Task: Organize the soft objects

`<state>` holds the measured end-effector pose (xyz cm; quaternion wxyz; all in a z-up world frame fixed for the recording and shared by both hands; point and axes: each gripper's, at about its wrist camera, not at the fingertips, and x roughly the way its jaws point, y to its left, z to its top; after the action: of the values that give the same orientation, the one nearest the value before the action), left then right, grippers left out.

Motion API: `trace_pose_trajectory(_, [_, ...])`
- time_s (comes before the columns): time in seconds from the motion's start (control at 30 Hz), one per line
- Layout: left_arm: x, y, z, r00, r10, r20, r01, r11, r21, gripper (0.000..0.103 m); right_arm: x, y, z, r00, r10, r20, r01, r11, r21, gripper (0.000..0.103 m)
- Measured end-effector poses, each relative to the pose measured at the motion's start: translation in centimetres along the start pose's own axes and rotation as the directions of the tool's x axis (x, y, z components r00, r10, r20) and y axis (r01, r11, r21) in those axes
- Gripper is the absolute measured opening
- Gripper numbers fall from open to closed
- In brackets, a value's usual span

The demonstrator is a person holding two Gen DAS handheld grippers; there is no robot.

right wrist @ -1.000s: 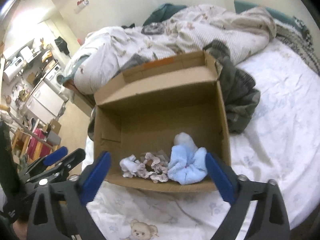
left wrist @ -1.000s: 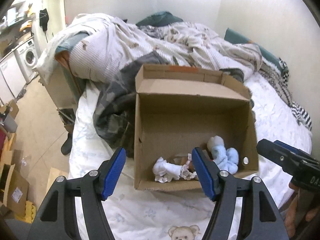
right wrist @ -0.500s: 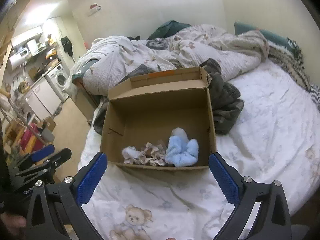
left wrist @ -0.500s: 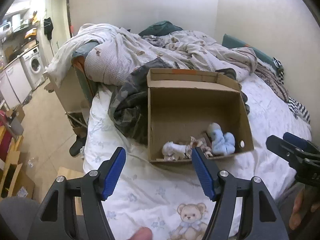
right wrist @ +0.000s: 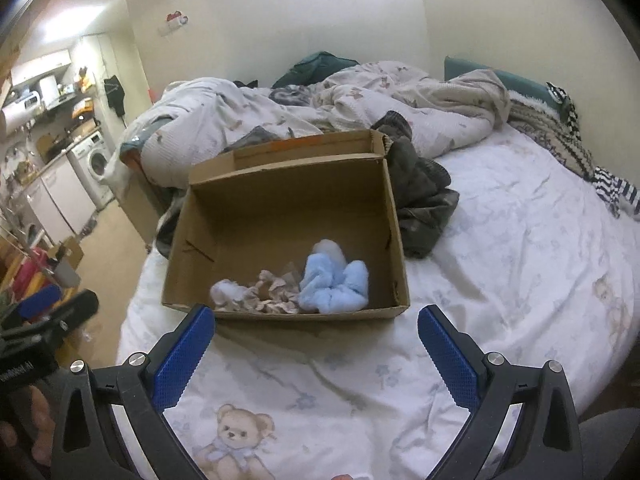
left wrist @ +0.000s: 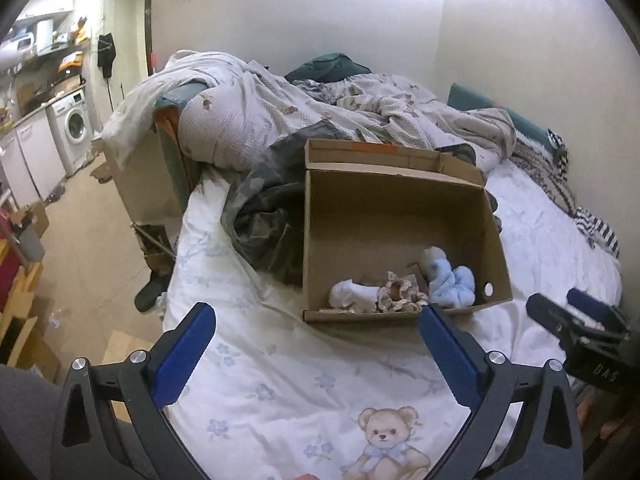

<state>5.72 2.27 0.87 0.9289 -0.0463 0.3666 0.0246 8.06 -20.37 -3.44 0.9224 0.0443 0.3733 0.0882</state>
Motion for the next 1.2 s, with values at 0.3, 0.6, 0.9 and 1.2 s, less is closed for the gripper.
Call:
trace_pose_trajectory(0.3, [-0.01,-0.43,-0.5,1.0,-0.008,-0.006,0.008,1.0,0.027,0.102,0.06,-0.4,-0.07,1.0,-0.006,-0.006,0.006,1.0,0.009,0.103])
trace_pose_trajectory(0.6, [0.12,-0.36,-0.57,1.0,-0.009,-0.016,0.01,1.0,0.026,0.102,0.17,-0.42,-0.15,1.0,-0.013,-0.006,0.013,1.0,-0.003,0.103])
trace_pose_trajectory(0.9, [0.19,-0.3,-0.71,1.0,-0.01,-0.018,0.01,1.0,0.023,0.102,0.18,-0.42,-0.17,1.0,-0.013,-0.006,0.013,1.0,-0.001,0.103])
trace_pose_trajectory(1.2, [0.24,-0.18,-0.64,1.0,-0.011,-0.019,0.011,1.0,0.021,0.102,0.1,-0.33,-0.17,1.0,-0.013,-0.005,0.013,1.0,-0.006,0.103])
